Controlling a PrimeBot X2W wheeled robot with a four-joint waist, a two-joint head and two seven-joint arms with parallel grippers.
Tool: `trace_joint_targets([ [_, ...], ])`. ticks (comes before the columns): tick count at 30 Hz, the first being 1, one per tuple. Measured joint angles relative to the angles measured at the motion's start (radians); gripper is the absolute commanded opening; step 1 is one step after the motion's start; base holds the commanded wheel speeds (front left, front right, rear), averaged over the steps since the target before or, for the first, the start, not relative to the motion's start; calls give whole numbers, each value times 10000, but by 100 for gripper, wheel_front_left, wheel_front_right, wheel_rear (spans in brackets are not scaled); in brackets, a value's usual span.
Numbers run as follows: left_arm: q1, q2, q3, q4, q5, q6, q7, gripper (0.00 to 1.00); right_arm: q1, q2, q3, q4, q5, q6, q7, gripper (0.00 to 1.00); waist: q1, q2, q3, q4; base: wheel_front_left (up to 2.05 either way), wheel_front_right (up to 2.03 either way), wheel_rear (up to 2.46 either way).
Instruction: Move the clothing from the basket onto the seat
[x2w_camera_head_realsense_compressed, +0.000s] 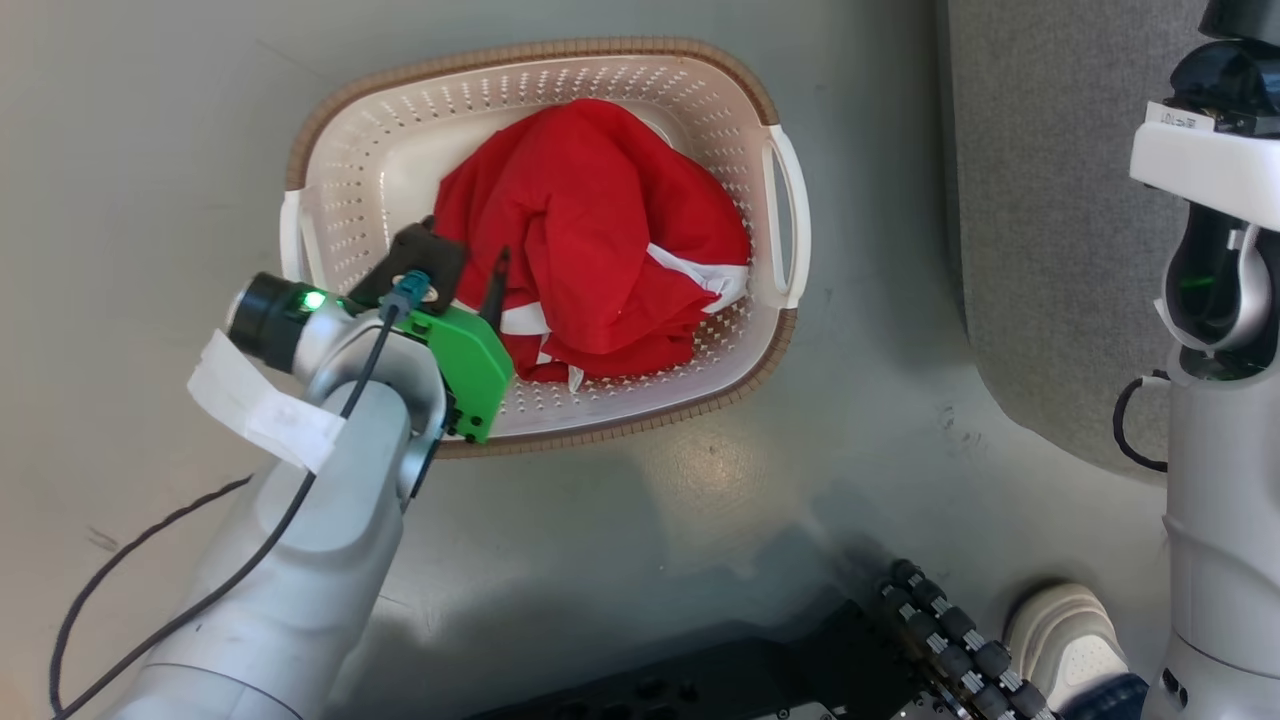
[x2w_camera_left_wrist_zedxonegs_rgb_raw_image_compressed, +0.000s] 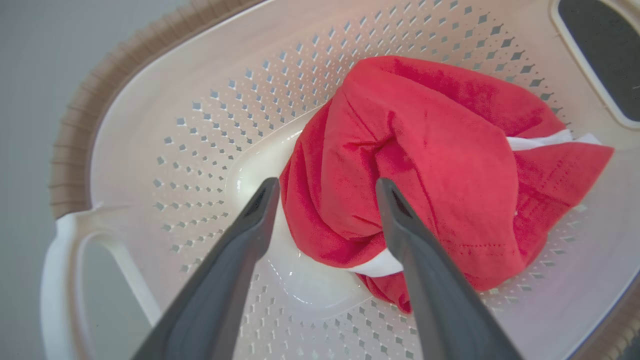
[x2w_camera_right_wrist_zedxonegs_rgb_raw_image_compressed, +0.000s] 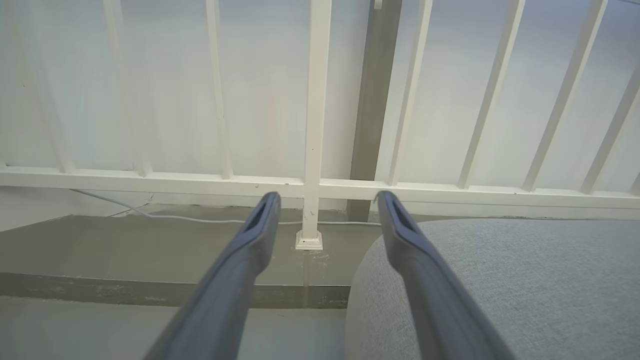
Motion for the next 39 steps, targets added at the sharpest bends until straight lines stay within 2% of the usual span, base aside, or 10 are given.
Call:
trace_joint_targets([
  [6, -36, 6, -899, -79, -462, -351, -309, 100, -119, 29, 144, 238, -13, -73, 0, 100, 0, 0, 152, -150, 0, 0, 0],
  [12, -130, 12, -1300, 17, -807, -349, -311, 100, -239, 69, 424, 374, 0, -79, 0, 100, -1, 0, 196, -381, 0, 0, 0],
  [18, -626, 17, -1346, 558, -805, -127, -276, 100, -336, 81, 583, 372, 21, -163, 0, 100, -1, 0, 317, -689, 0, 0, 0],
  [32, -1049, 21, -1528, 1446, -1058, 69, -59, 100, -334, 104, 529, 368, 23, -347, 0, 100, 0, 0, 708, -1044, 0, 0, 0],
  [33, -1068, 21, -1569, 1476, -1060, 69, -59, 69, -334, 104, 529, 368, 23, -355, 0, 100, -1, 0, 716, -1049, 0, 0, 0],
  [35, -1109, 21, -1714, 1536, -1101, 69, -50, 0, -334, 107, 539, 368, 23, -428, 0, 100, -1, 0, 730, -1059, 0, 0, 0],
  [39, -1192, 21, -1898, 1592, -1335, 56, -36, 0, -334, 113, 566, 370, 23, -430, 0, 100, -1, 0, 740, -1079, 0, 0, 0],
])
